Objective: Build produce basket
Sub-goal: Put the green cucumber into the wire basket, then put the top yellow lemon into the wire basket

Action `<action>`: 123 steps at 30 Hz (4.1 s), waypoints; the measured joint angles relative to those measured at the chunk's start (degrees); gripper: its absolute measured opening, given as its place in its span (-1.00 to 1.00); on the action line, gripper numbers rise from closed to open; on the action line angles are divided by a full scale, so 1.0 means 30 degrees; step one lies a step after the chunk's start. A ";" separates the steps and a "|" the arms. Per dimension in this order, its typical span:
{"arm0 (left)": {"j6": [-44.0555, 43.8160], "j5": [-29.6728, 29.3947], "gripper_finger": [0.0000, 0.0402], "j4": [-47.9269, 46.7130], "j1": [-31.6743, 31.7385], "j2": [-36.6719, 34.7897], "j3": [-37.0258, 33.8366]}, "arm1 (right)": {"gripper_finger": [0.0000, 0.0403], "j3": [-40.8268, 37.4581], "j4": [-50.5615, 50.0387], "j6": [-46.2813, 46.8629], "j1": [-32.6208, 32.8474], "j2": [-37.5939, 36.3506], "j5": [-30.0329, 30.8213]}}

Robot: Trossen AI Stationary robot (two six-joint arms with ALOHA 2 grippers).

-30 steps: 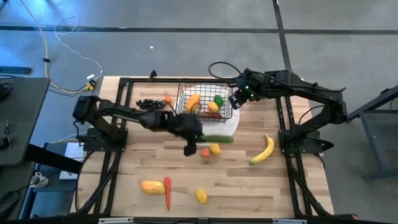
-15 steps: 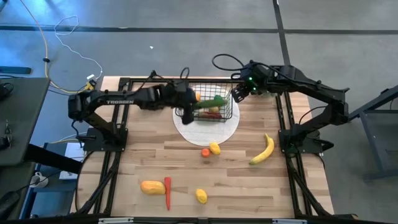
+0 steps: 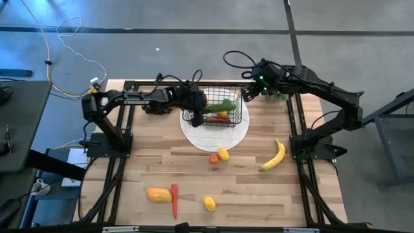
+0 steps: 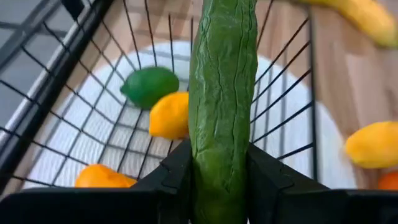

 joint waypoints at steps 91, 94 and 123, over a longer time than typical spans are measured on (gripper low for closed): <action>0.0190 -0.1771 0.09 -0.9395 0.0344 -1.1055 0.0007 | 0.10 0.0000 0.2262 1.1866 0.9027 1.3724 -0.6160; 0.0197 -0.1775 0.09 -0.9559 0.0344 -1.1055 0.0007 | 0.10 0.0000 0.2281 1.1838 0.8867 1.4084 -0.6109; 0.0707 -0.1778 0.09 -0.9896 0.0344 -1.1048 0.0007 | -0.46 0.0000 0.3337 0.9531 0.6841 1.4462 -0.8322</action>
